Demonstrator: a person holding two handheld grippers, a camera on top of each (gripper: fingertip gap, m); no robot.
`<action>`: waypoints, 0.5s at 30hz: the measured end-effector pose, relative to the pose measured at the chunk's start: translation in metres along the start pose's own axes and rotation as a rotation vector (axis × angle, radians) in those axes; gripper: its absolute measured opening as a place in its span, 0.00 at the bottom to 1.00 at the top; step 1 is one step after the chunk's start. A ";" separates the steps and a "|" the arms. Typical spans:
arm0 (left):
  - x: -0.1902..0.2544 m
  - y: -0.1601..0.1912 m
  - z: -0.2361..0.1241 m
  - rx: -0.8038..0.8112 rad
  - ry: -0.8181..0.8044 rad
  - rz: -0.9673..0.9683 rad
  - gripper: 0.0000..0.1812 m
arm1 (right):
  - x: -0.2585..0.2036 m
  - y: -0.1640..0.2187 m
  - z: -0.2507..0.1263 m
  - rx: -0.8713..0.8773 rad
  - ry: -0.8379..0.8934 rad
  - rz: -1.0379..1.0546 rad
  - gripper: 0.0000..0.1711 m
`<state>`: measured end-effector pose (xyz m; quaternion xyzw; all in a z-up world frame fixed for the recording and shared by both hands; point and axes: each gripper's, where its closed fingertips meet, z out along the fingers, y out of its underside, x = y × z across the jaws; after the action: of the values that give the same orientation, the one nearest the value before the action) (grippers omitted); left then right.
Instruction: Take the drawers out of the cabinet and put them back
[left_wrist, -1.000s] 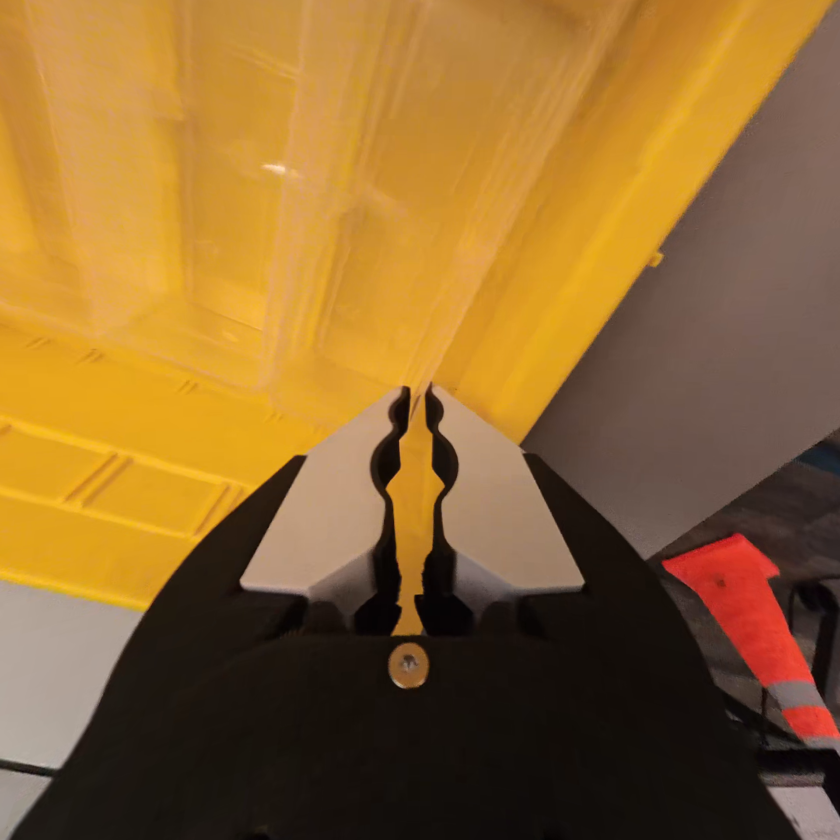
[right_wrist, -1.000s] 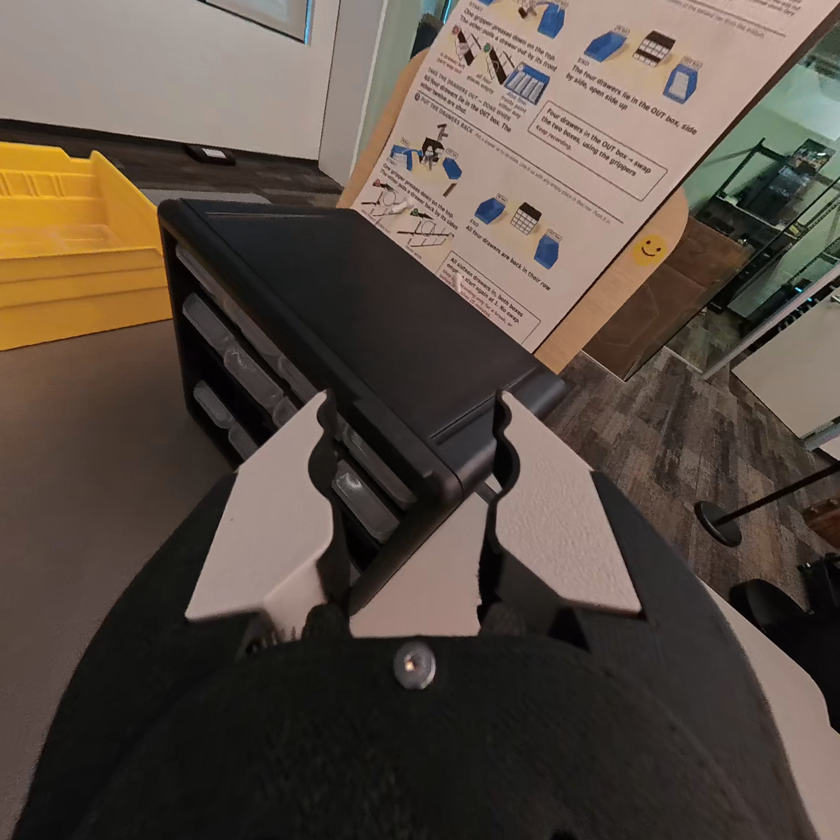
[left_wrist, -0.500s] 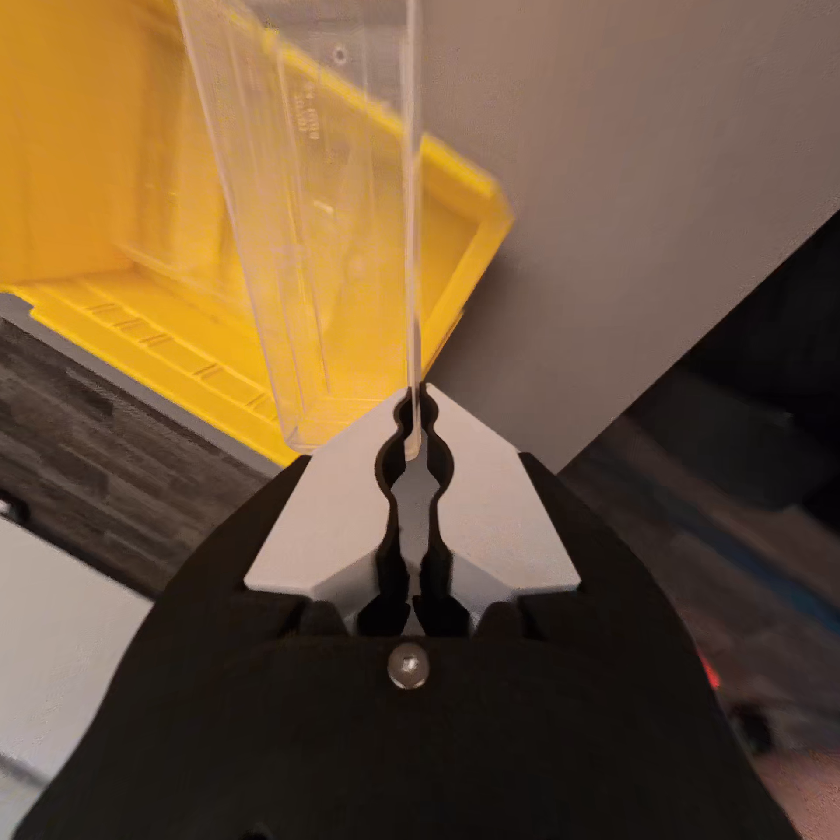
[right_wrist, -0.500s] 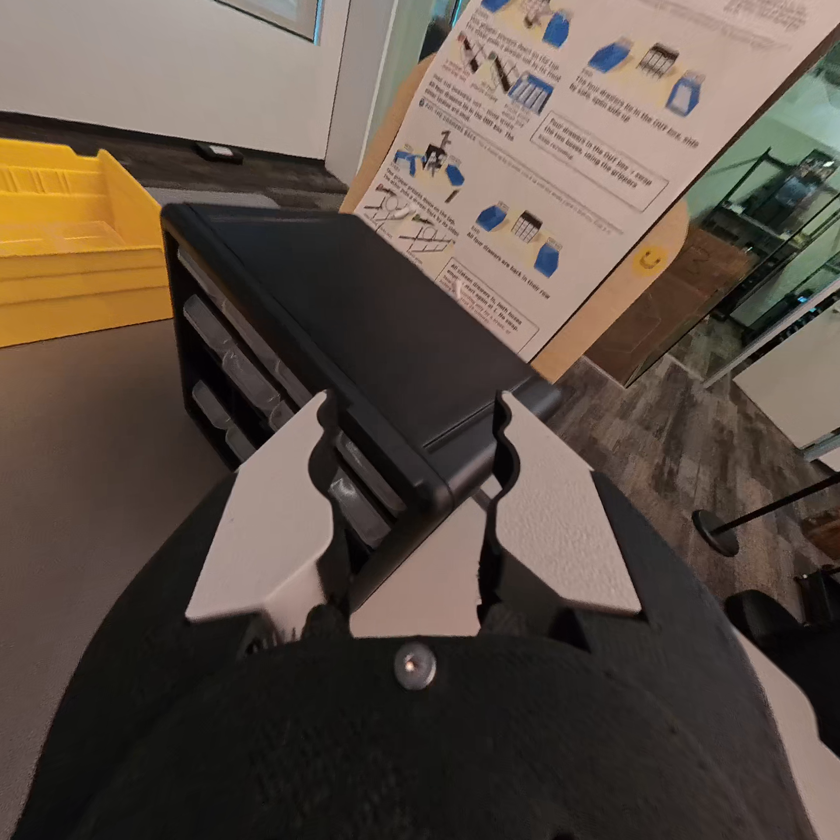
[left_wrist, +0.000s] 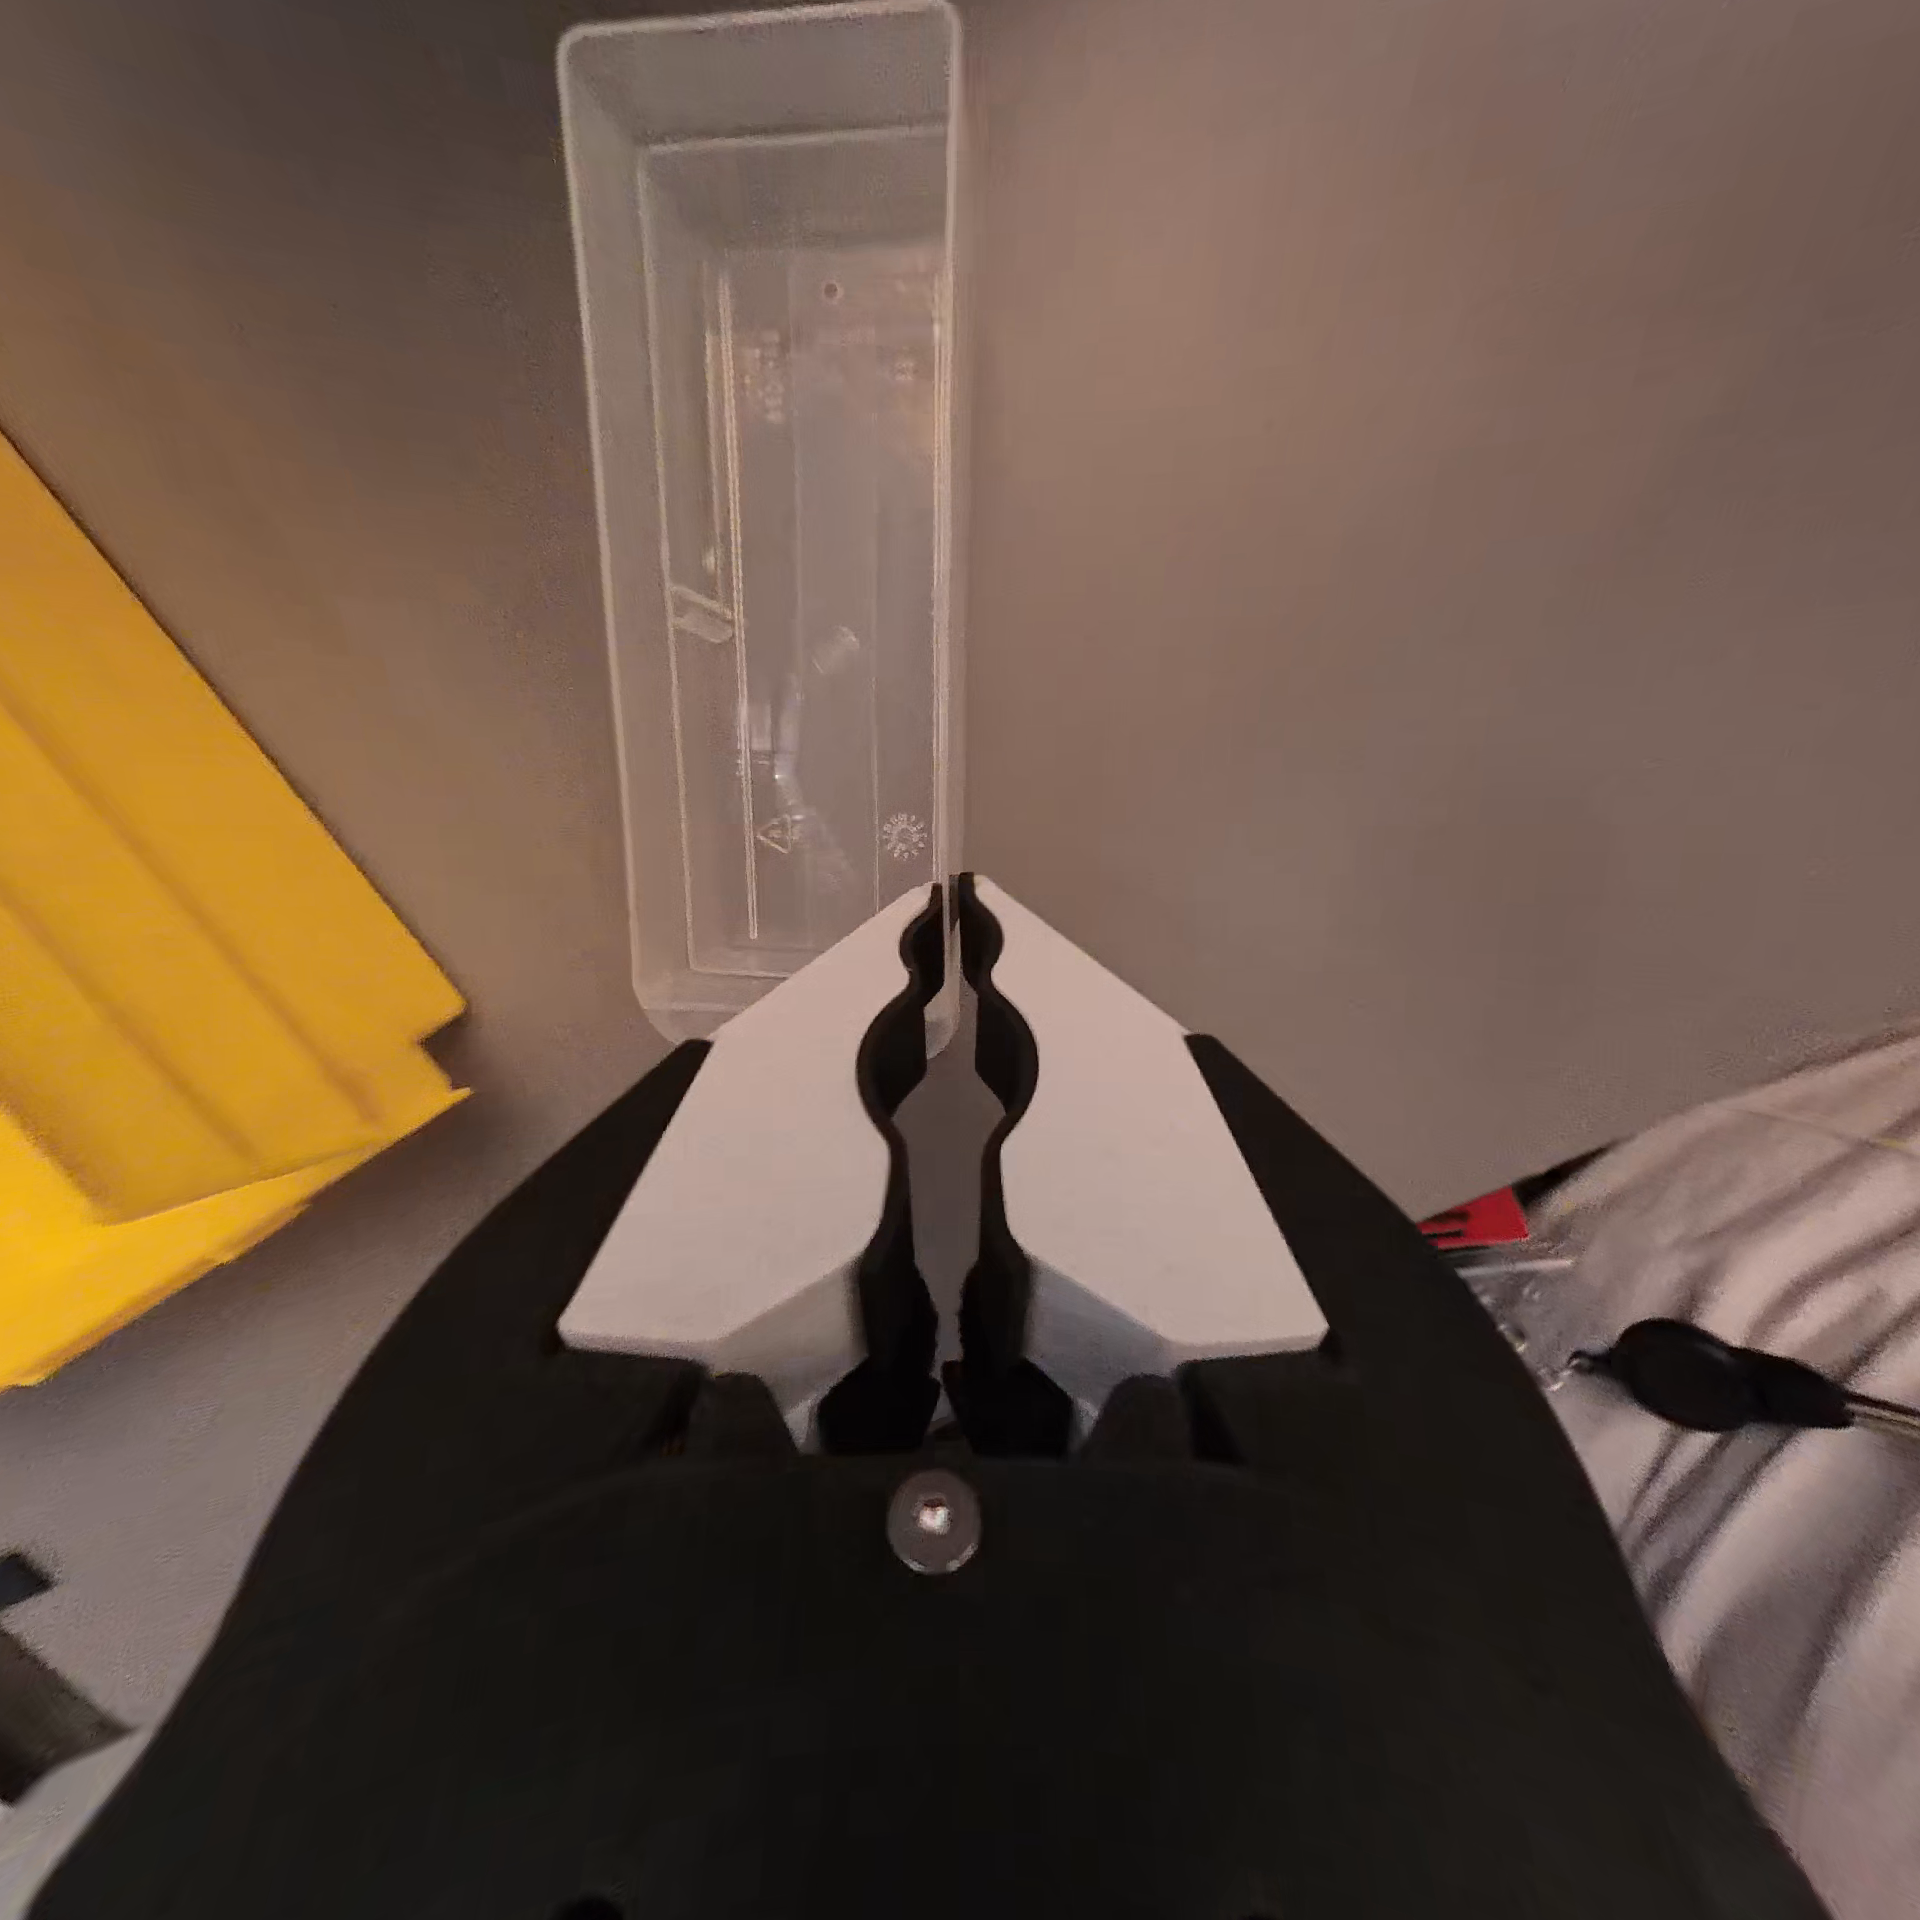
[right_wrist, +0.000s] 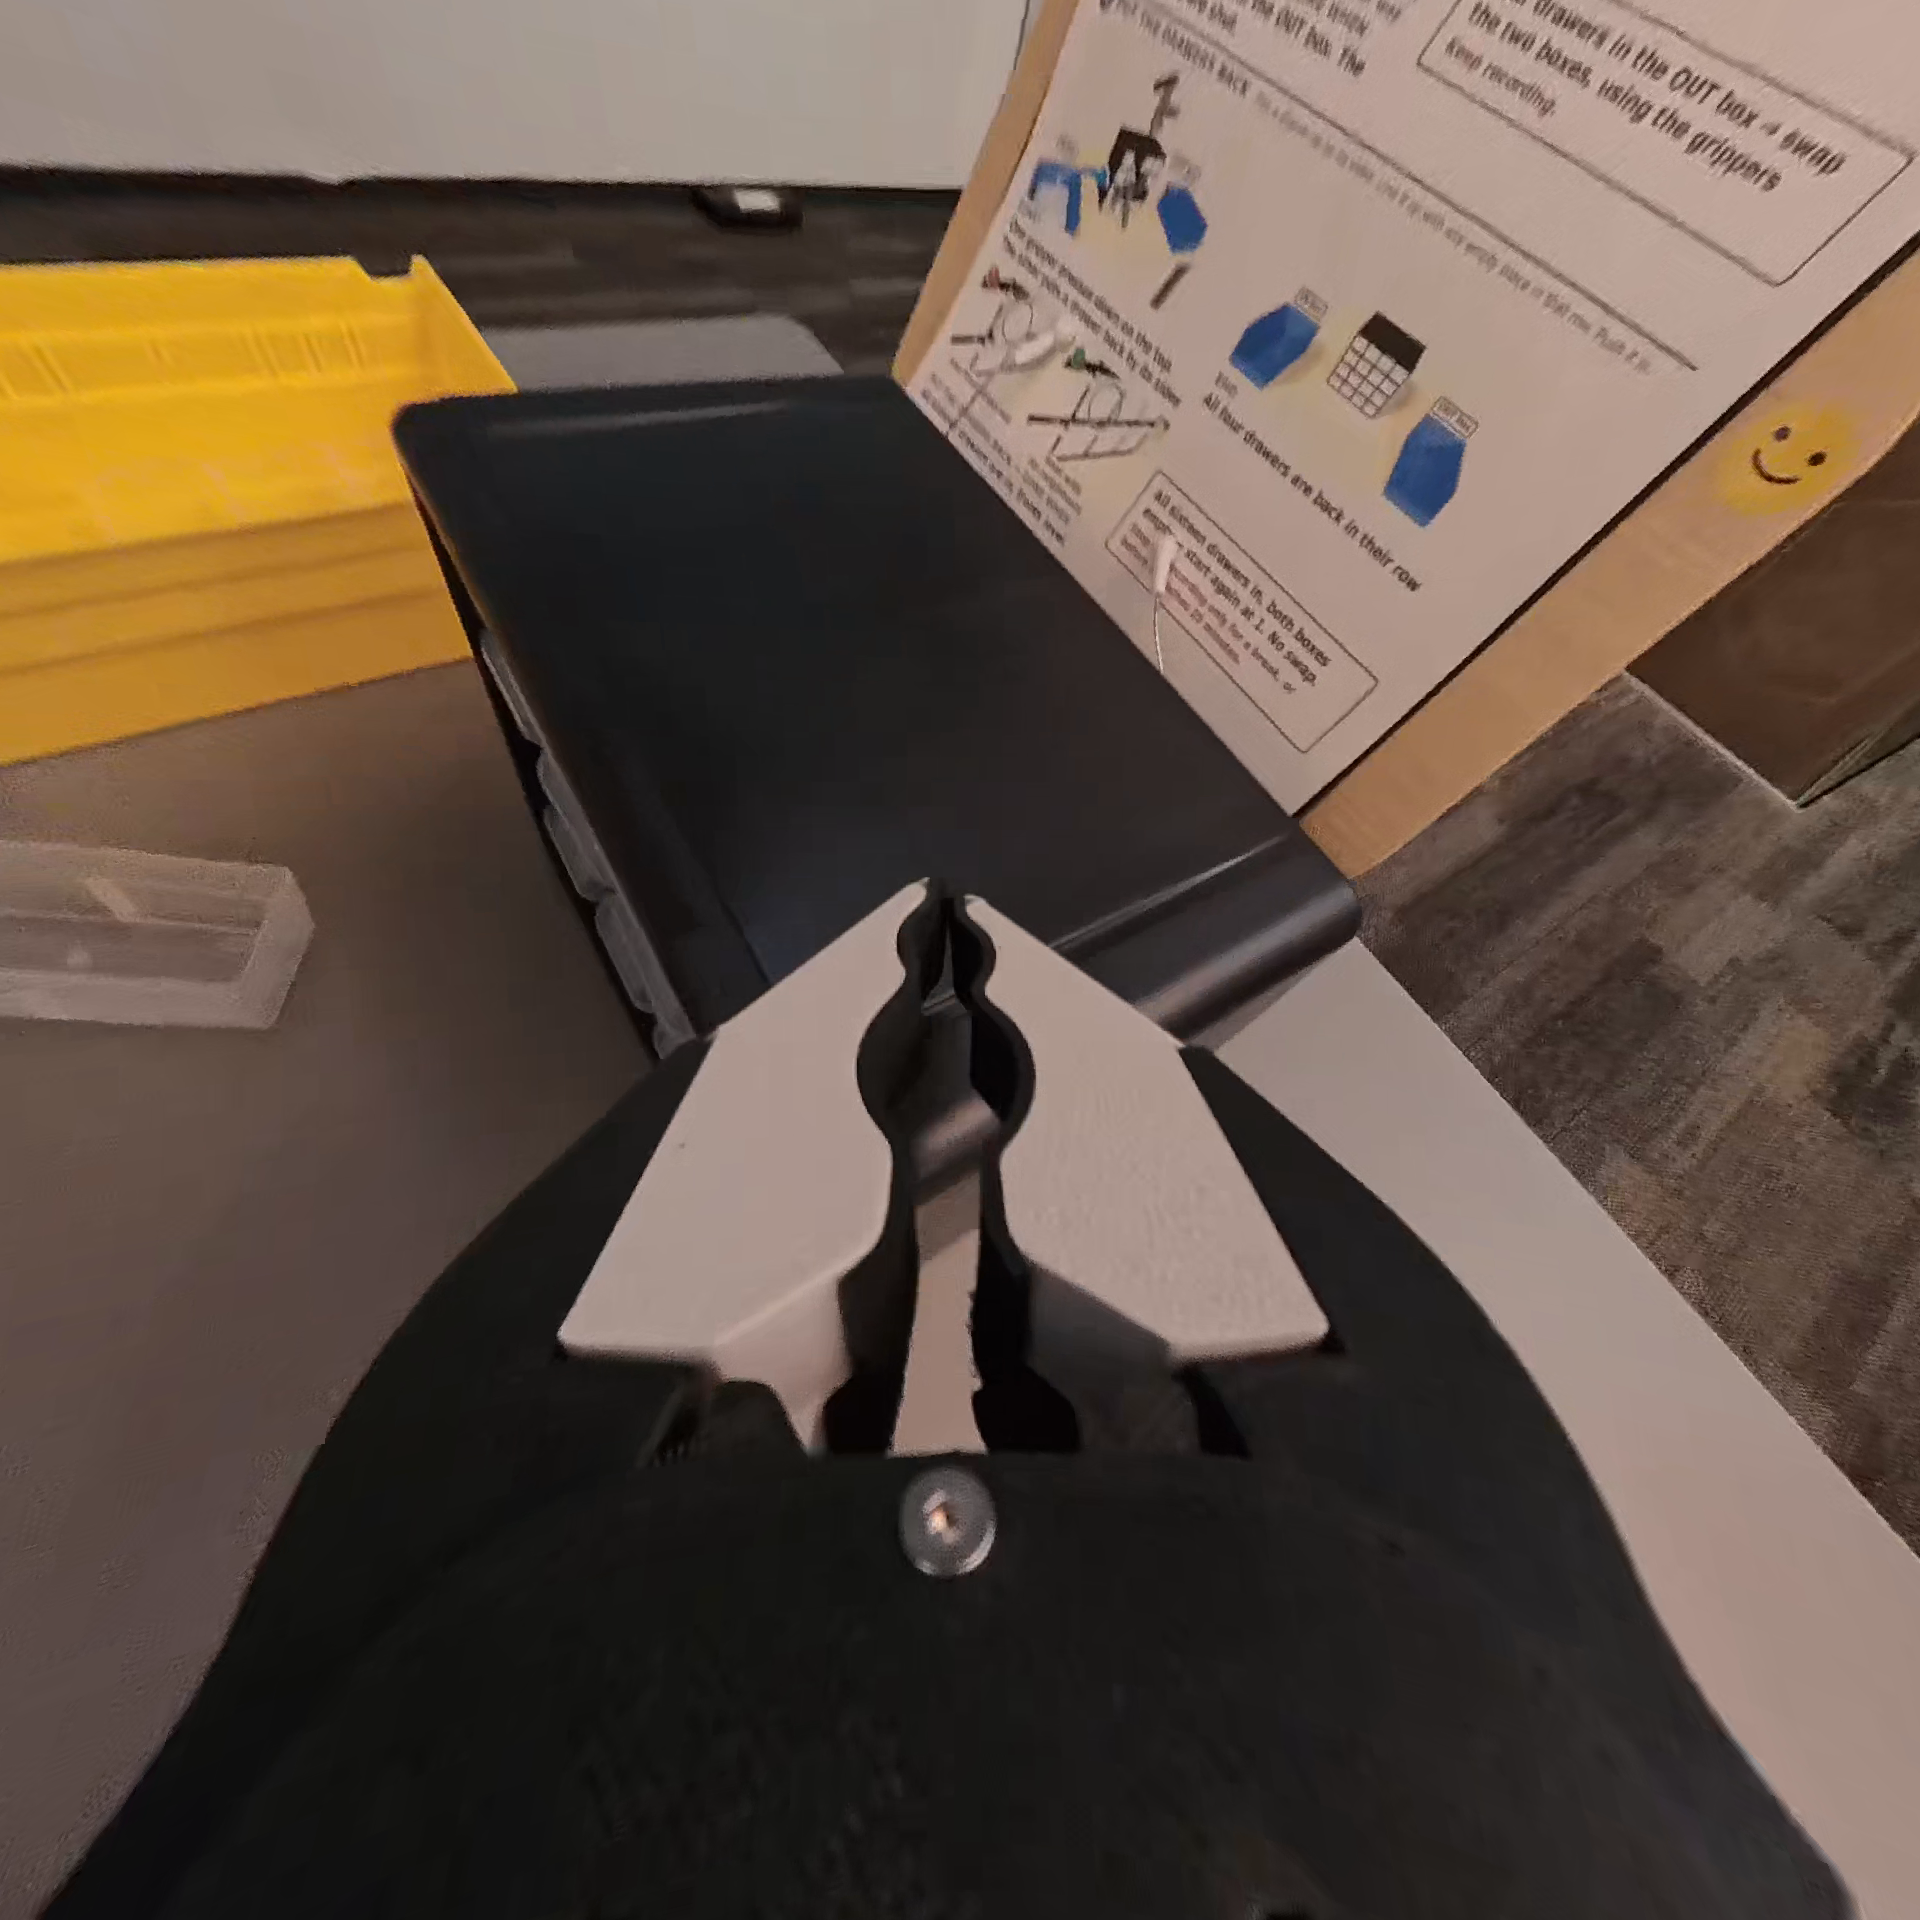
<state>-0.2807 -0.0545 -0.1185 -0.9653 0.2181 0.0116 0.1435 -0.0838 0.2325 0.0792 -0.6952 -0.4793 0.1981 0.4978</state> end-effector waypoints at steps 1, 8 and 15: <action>0.000 0.000 0.003 -0.008 -0.003 -0.022 0.00 | 0.003 0.003 0.002 -0.011 -0.019 -0.002 0.00; 0.002 -0.001 0.013 -0.010 -0.025 -0.077 0.01 | -0.004 0.006 0.015 0.031 -0.205 -0.071 0.00; -0.024 -0.014 -0.006 0.184 -0.200 -0.097 0.47 | -0.005 0.011 0.013 0.021 -0.203 -0.067 0.00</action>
<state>-0.2963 -0.0339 -0.1073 -0.9514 0.1558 0.0809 0.2530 -0.0908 0.2343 0.0625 -0.6499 -0.5482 0.2558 0.4600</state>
